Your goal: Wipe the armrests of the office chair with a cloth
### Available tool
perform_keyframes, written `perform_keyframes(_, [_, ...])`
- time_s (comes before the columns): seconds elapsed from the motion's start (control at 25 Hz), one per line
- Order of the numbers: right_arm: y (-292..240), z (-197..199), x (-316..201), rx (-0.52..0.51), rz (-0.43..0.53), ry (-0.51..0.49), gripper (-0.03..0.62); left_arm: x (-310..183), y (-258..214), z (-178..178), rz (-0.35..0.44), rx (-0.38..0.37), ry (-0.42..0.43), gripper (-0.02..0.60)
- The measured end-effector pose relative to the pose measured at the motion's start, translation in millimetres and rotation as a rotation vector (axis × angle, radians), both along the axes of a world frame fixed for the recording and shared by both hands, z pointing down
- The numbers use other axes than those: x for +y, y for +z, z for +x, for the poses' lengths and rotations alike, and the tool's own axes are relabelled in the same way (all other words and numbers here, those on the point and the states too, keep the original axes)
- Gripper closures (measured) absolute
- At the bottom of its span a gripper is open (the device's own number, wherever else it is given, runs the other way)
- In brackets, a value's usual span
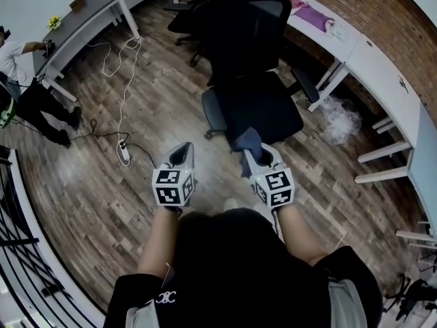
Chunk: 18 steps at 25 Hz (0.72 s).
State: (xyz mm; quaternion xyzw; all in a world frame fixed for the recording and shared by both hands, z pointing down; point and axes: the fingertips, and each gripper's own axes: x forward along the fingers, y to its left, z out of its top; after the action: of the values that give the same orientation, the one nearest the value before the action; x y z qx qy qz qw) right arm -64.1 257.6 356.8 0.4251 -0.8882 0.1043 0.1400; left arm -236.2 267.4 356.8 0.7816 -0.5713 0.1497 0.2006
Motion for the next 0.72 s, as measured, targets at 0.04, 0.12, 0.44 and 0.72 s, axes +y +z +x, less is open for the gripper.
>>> perform_keyframes(0.04, [2, 1, -6, -0.003, -0.006, -0.011, 0.519, -4, 0, 2, -0.003, -0.004, -0.005, 0.577])
perform_keyframes(0.12, [5, 0, -14, -0.008, -0.013, -0.035, 0.519, -9, 3, 3, -0.015, -0.016, -0.014, 0.577])
perform_keyframes(0.44, [25, -24, -30, 0.033, -0.047, -0.122, 0.519, -27, 17, -13, -0.048, 0.004, -0.059, 0.577])
perform_keyframes(0.72, [40, -41, -70, 0.103, -0.068, -0.104, 0.519, -72, 38, -30, -0.071, 0.047, -0.020, 0.577])
